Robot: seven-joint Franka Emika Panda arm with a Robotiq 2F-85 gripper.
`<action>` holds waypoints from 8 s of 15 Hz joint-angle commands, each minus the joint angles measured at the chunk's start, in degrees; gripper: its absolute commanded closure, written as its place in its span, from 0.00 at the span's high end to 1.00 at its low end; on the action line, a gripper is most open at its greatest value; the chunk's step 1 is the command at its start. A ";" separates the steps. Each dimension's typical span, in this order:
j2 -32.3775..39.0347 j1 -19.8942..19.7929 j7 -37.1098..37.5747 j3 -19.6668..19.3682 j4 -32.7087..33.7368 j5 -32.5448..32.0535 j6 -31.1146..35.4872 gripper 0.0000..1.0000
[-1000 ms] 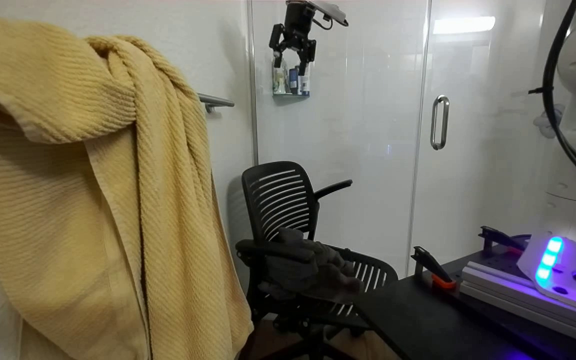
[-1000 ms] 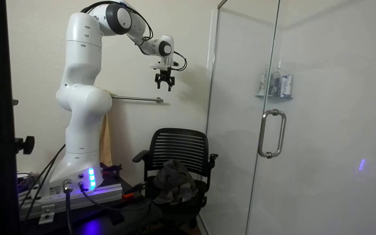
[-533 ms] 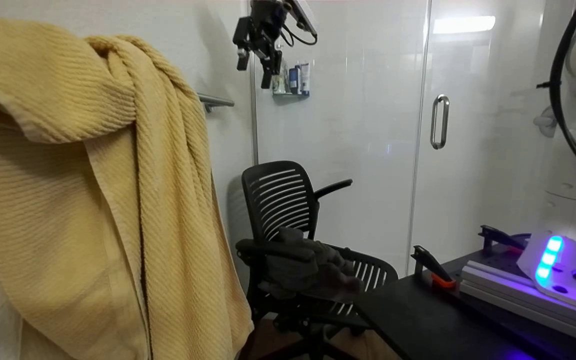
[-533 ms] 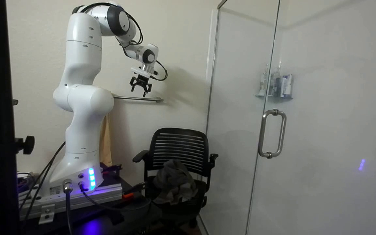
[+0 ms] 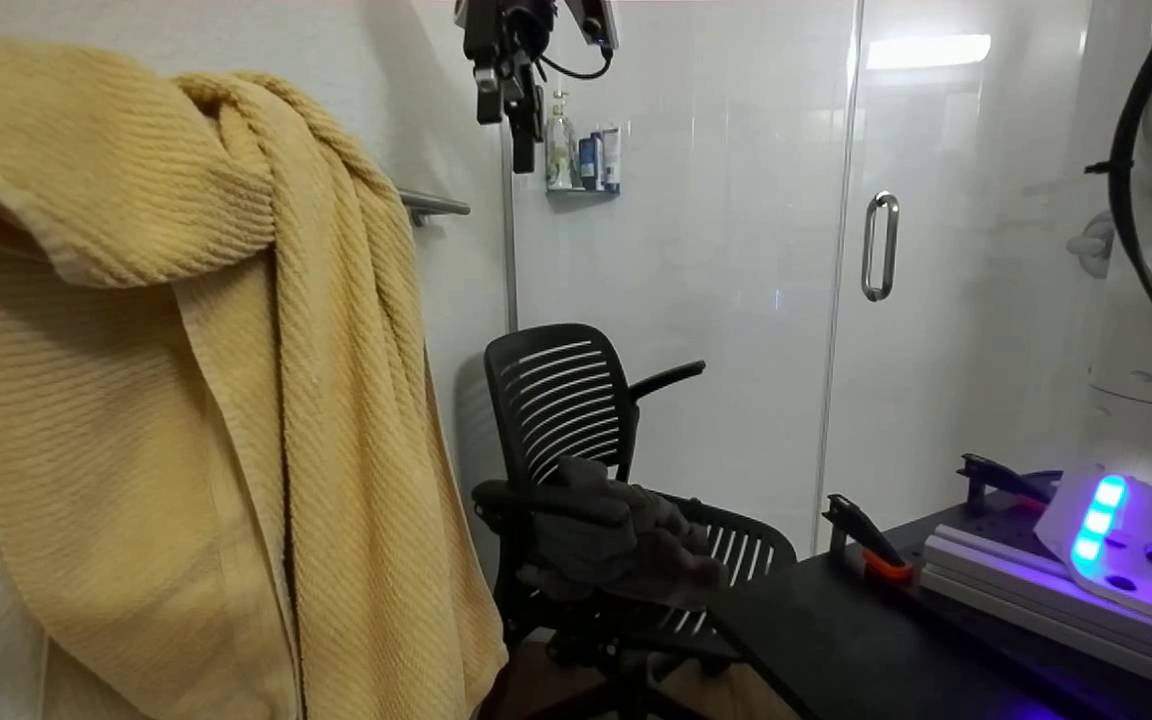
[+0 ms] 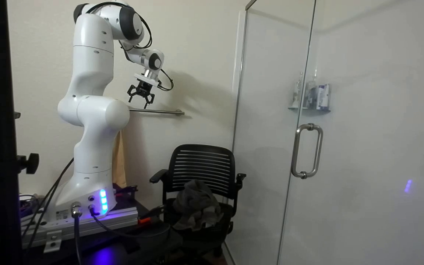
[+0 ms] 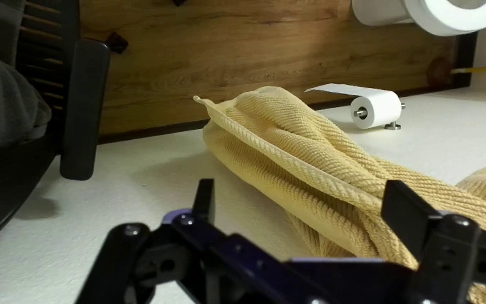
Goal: Remove the towels from the rail and place them on the seat of the black chair
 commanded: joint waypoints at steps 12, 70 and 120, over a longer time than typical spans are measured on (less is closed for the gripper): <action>5.86 5.05 1.31 4.49 0.92 -7.27 28.83 1.00; 5.45 7.37 -17.53 9.99 -6.09 2.42 28.18 0.60; -32.54 -10.35 26.72 -18.33 -29.23 -7.67 44.22 0.06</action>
